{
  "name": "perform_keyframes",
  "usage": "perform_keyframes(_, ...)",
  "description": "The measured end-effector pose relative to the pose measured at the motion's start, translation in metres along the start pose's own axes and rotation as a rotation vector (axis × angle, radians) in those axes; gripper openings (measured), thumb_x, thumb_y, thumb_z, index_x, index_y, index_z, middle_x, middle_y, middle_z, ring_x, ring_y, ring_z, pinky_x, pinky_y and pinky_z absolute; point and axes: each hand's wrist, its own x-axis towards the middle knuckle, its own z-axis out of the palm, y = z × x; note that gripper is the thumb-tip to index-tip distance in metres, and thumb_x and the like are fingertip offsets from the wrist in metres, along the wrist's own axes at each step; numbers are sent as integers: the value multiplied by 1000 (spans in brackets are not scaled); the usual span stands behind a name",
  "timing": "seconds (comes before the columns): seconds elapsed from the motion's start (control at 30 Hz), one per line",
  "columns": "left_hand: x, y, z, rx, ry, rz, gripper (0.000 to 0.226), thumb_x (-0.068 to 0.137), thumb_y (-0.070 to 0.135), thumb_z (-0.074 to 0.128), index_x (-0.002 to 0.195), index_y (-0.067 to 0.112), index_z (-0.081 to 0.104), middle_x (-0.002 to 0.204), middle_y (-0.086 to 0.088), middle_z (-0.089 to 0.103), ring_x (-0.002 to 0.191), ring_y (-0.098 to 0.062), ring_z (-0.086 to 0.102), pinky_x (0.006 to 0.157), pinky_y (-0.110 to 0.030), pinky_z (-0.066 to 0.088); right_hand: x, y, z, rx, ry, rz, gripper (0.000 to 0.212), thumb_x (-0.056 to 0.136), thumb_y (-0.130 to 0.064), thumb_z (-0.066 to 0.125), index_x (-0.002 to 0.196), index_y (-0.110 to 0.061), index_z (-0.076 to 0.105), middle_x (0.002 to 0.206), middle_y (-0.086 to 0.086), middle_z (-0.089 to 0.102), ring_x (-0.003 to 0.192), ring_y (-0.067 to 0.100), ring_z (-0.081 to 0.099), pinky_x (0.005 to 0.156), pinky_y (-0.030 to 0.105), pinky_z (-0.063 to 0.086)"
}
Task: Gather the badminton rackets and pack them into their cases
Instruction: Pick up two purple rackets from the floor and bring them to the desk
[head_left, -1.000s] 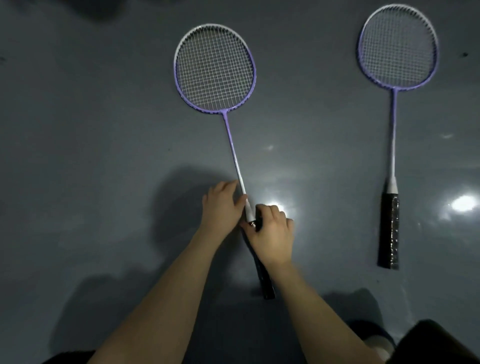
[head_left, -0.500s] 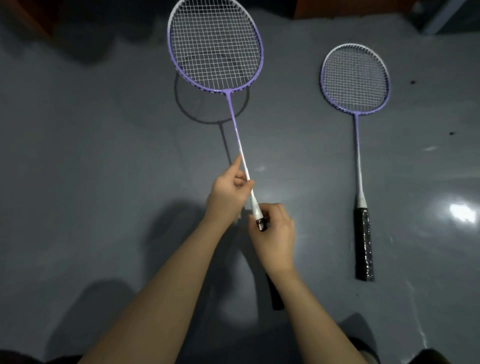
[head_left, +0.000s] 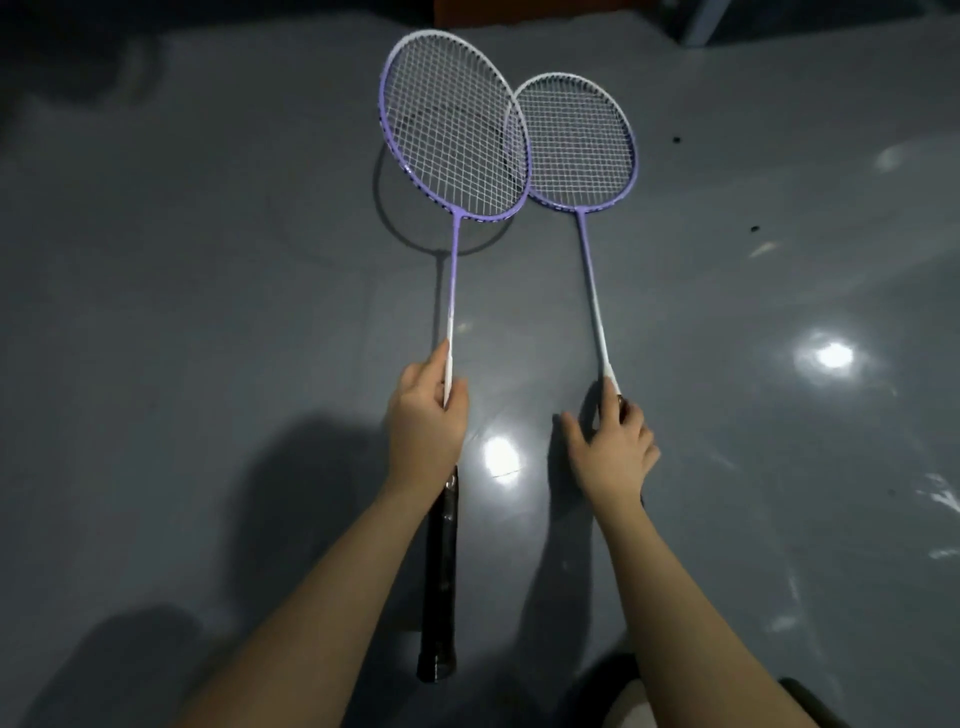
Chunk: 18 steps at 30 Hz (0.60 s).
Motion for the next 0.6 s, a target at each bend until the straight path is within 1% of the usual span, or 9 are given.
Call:
perform_keyframes(0.03,-1,1,3,3,-2,13,41,85,1,58,125,6,55,82,-5,48,63,-12,45,64,1,32,1,2,2,-24,-7,3,68,88,-43,57,146,-26,25,139,14,36,123,38,34,104,48,21)
perform_keyframes(0.1,-2,4,6,6,-22,45,39,83,1,59,122,4,57,78,-1,48,60,-6,43,66,3,30,2,4,7,-62,18,-25,61,90,-35,56,143,-24,30,127,15,44,111,37,43,96,45,26)
perform_keyframes(0.17,-2,7,5,9,-44,45,40,84,1,60,123,5,57,74,5,42,59,-3,45,64,2,31,0,3,11,-79,39,-84,52,92,-29,52,141,-21,35,115,15,50,95,36,51,88,42,30)
perform_keyframes(0.23,0,9,0,19,-45,38,40,84,3,60,124,8,57,74,5,41,61,2,47,62,0,32,-4,0,13,-33,43,-120,49,93,-28,51,140,-20,38,109,15,52,85,35,52,86,41,35)
perform_keyframes(0.3,1,12,-7,27,-46,33,41,85,6,59,126,11,56,78,4,43,60,-3,47,61,-6,33,-10,-8,12,68,64,-135,50,91,-27,54,138,-19,41,105,15,52,81,36,50,83,42,40)
perform_keyframes(0.37,4,18,-17,19,-43,25,41,86,7,59,126,12,55,76,8,41,59,-7,44,62,-14,34,-19,-23,6,181,97,-120,49,89,-26,57,136,-21,46,102,14,53,79,37,50,82,45,43)
perform_keyframes(0.4,5,24,-25,20,-29,24,40,86,7,58,126,12,56,74,9,41,59,-7,44,62,-14,34,-25,-33,1,224,110,-104,48,88,-26,58,135,-21,48,101,14,54,77,37,50,81,47,45)
perform_keyframes(0.53,-2,75,-70,29,35,36,39,85,1,58,123,8,57,69,11,39,59,3,45,61,-2,32,-63,-74,-48,397,141,-60,48,85,-22,62,132,-20,51,98,12,54,76,35,54,79,51,47)
perform_keyframes(0.6,-8,113,-99,52,46,36,40,84,0,57,123,8,58,68,12,38,60,1,44,63,0,31,-92,-96,-92,487,171,-69,49,84,-20,63,132,-19,51,97,9,53,77,32,55,79,51,47)
